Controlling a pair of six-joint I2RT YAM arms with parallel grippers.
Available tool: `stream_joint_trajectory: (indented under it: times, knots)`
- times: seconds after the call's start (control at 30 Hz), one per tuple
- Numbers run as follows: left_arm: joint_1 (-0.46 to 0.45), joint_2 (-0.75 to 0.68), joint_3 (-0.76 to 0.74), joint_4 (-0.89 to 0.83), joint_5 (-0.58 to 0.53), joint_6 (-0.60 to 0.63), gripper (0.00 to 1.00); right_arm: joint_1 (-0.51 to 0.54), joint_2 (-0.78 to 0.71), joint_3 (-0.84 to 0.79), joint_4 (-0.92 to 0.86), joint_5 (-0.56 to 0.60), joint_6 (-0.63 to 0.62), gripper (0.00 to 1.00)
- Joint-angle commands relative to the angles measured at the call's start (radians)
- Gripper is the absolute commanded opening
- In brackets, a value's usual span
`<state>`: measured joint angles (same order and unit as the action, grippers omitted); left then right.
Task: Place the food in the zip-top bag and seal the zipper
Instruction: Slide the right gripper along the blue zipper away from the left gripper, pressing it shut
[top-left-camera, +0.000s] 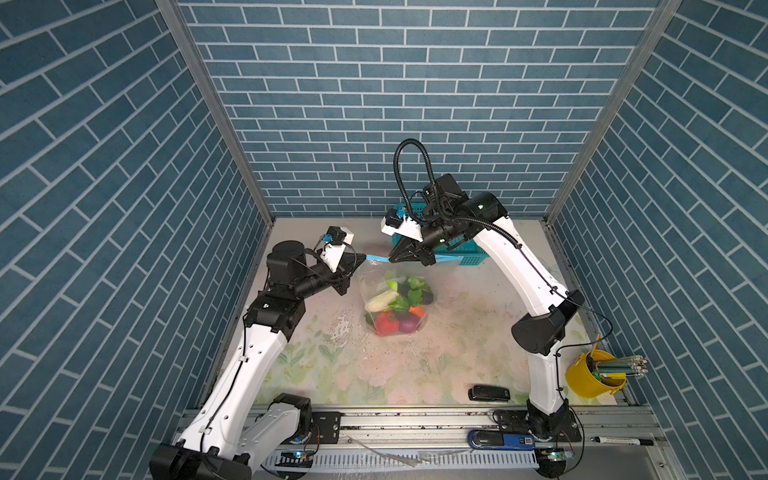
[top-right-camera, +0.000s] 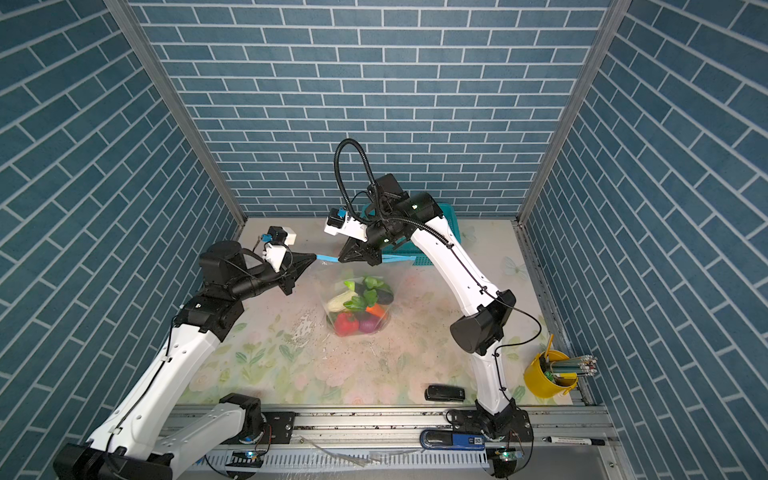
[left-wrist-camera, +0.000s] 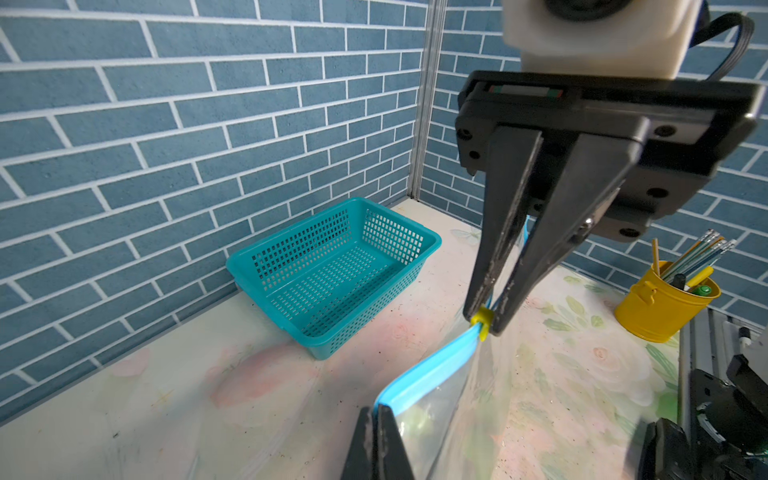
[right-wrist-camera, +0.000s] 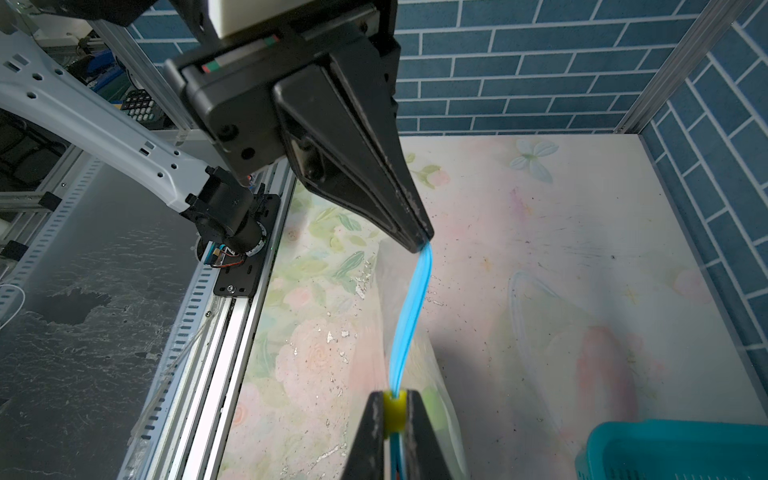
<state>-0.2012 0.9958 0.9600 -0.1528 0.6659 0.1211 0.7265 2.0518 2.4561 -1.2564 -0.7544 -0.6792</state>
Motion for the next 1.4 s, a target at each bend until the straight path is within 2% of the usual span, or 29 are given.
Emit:
stream_joint_trajectory:
  times: [0.0,0.5,1.37]
  knots:
    - [0.029,-0.015,-0.025,-0.025,-0.107,0.013,0.00,-0.018,-0.035,0.032,-0.049,-0.014,-0.045,0.00]
    - [0.048,-0.057,-0.056,0.070,-0.152,-0.023,0.00,-0.032,-0.050,0.004,-0.046,0.005,-0.042,0.00]
    - [0.049,-0.101,-0.075,0.076,-0.266,-0.013,0.00,-0.058,-0.110,-0.073,-0.035,0.022,-0.031,0.00]
